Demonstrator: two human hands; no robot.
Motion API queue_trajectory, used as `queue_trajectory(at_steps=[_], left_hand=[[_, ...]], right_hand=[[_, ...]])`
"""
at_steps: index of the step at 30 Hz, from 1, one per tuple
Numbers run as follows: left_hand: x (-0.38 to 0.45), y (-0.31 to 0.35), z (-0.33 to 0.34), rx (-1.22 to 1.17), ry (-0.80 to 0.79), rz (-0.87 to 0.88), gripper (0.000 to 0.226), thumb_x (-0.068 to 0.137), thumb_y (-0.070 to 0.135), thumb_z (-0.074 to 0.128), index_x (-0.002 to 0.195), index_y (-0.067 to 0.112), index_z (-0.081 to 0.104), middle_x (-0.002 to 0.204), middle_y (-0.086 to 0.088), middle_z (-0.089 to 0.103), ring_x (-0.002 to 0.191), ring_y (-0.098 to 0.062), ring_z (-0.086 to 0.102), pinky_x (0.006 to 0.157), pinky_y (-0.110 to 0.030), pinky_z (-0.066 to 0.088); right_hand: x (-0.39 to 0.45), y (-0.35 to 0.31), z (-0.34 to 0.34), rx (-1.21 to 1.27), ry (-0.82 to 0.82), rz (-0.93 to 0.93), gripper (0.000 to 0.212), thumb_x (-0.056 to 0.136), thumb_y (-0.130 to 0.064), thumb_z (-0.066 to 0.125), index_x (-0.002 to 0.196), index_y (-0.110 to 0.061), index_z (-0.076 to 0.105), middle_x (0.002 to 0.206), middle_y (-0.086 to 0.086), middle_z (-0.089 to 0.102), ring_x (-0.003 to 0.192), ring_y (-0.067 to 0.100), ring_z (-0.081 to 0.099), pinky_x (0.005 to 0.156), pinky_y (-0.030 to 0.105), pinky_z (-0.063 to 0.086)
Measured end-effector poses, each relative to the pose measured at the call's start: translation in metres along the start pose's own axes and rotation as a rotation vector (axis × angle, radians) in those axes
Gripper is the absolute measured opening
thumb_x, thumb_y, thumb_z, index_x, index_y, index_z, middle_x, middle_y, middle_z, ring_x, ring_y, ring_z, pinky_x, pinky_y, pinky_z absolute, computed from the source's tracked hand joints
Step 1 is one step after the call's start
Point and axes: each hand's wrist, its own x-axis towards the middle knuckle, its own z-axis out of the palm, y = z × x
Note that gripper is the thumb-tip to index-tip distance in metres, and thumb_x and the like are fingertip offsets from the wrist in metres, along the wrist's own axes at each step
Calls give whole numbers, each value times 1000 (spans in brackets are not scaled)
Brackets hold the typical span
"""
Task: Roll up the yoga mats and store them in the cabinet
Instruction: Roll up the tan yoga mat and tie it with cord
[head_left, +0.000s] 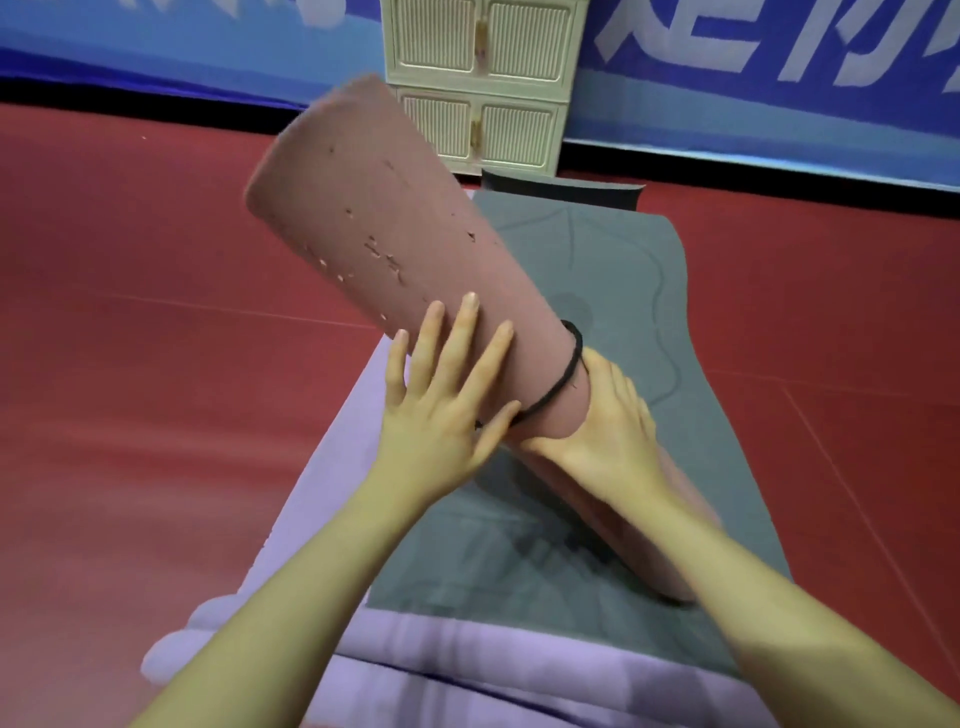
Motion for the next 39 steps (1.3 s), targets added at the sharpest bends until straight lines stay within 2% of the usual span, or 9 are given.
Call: queue_trajectory(at_steps=[4, 9, 14, 19, 24, 26, 30, 35, 39], left_hand=[[-17, 3, 2, -23, -77, 62, 54, 90, 46, 50, 133, 14, 57, 144, -12, 45, 135, -30, 32, 111, -46, 14], [-63, 16, 15, -119, -395, 45, 61, 88, 50, 44, 129, 7, 58, 138, -15, 52, 128, -32, 47, 107, -49, 24], [-114, 26, 32, -178, -720, 28, 64, 87, 51, 38, 128, 6, 58, 133, -16, 56, 121, -34, 53, 103, -47, 24], [-145, 34, 47, -199, -1076, -98, 84, 83, 61, 2, 149, 16, 27, 155, -6, 27, 142, -27, 22, 112, -45, 6], [-135, 41, 49, -204, -1109, -134, 102, 69, 68, -10, 151, 16, 21, 157, -7, 21, 142, -27, 18, 114, -44, 6], [-125, 50, 53, -218, -1109, 1, 102, 70, 76, -2, 152, 17, 14, 160, -8, 11, 145, -27, 10, 115, -44, 0], [-107, 74, 73, -219, -1225, 304, 108, 76, 77, 47, 152, 11, 7, 159, -13, 5, 146, -30, 5, 116, -45, 0], [-94, 86, 104, -166, -1313, 401, 134, 58, 83, 60, 151, 9, -2, 158, -19, 3, 145, -34, 11, 115, -50, 7], [-97, 89, 107, -229, -1300, 368, 127, 58, 84, 60, 152, 17, 7, 145, -11, 39, 128, -31, 43, 104, -41, 32]], right_hand=[[-10, 18, 5, -227, -62, -155, 107, 46, -48, 86, 139, -21, 40, 137, -2, 48, 123, 21, 43, 98, 33, 31], [-39, 48, 27, -434, -214, -280, 111, 29, -48, 89, 127, -12, 52, 124, 10, 59, 108, 30, 59, 90, 38, 42], [-68, 71, 56, -481, -505, -243, 106, 59, -51, 78, 147, -20, 27, 146, 3, 38, 129, 26, 38, 103, 38, 28], [-78, 82, 86, -498, -677, -283, 109, 64, -57, 73, 150, -26, 14, 150, -2, 29, 133, 21, 30, 105, 33, 24], [-78, 116, 69, -323, -707, -170, 99, 67, -63, 70, 147, -35, 19, 153, -12, 22, 137, 13, 21, 107, 31, 15], [-87, 136, 57, -350, -687, -96, 101, 67, -67, 67, 148, -37, 16, 155, -12, 18, 139, 13, 17, 110, 33, 12], [-95, 163, 41, -466, -729, 39, 115, 59, -70, 69, 149, -37, 5, 158, -6, 7, 144, 17, 5, 115, 44, 7], [-96, 171, 42, -473, -745, 64, 118, 58, -69, 71, 149, -34, 5, 158, -3, 6, 145, 20, 3, 115, 51, 4], [-96, 168, 40, -549, -694, -1, 107, 64, -69, 66, 149, -32, 13, 155, -3, 18, 140, 19, 16, 113, 50, 13]])
